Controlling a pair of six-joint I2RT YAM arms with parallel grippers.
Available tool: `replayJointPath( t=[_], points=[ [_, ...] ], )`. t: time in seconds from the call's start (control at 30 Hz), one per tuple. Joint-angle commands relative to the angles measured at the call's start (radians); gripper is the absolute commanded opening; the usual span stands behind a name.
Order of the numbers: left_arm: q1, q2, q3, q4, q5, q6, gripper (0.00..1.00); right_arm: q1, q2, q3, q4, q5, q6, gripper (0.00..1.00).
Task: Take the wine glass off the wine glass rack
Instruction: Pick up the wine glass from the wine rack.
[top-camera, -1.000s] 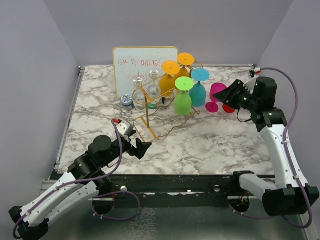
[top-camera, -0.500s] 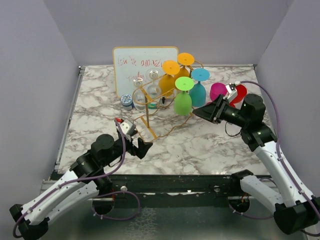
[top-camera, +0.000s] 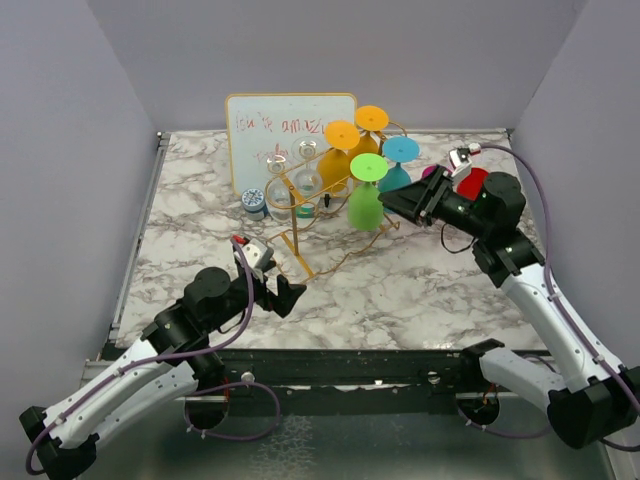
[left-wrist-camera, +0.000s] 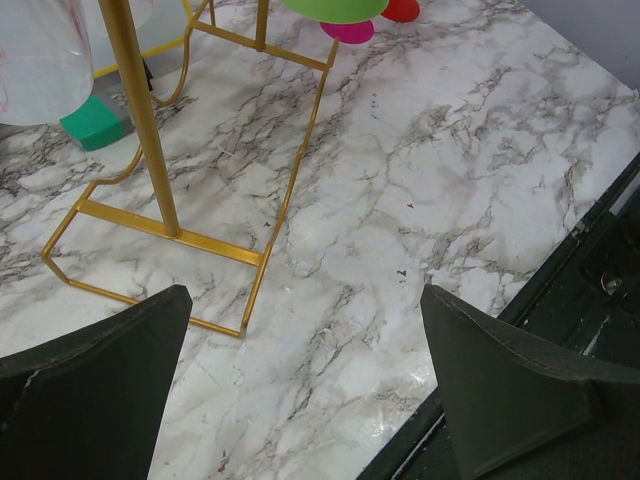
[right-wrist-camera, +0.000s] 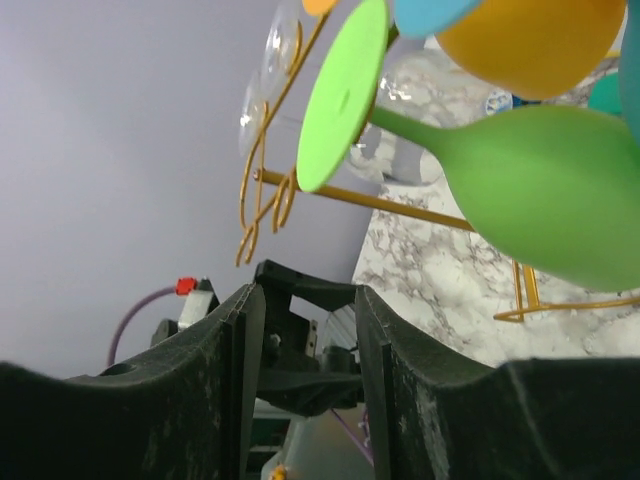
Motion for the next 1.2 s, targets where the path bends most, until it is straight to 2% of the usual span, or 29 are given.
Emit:
replayJointPath(
  t=[0.0,0.17,0.4,0.6,0.83,1.17],
  points=[
    [0.003,0.001,-0.011,0.017,0.021,0.008,0.99,0.008,0.045,0.074,0.036,0.099,0.047,0.46],
    [0.003,-0.005,-0.012,0.017,0.021,0.008,0.99,0.008,0.124,0.121,0.039,0.126,0.08,0.45],
    [0.004,0.0,-0.011,0.019,0.022,0.01,0.99,0.008,0.198,0.177,0.062,0.113,0.095,0.31],
    [0.003,0.009,-0.011,0.021,0.044,0.01,0.99,0.008,0.199,0.176,0.06,0.145,0.114,0.29],
    [0.003,0.026,-0.009,0.024,0.059,0.011,0.99,0.007,0.185,0.129,0.101,0.131,0.173,0.16],
    [0.004,0.03,-0.009,0.026,0.062,0.013,0.99,0.007,0.154,0.131,0.081,0.143,0.206,0.13]
  ],
)
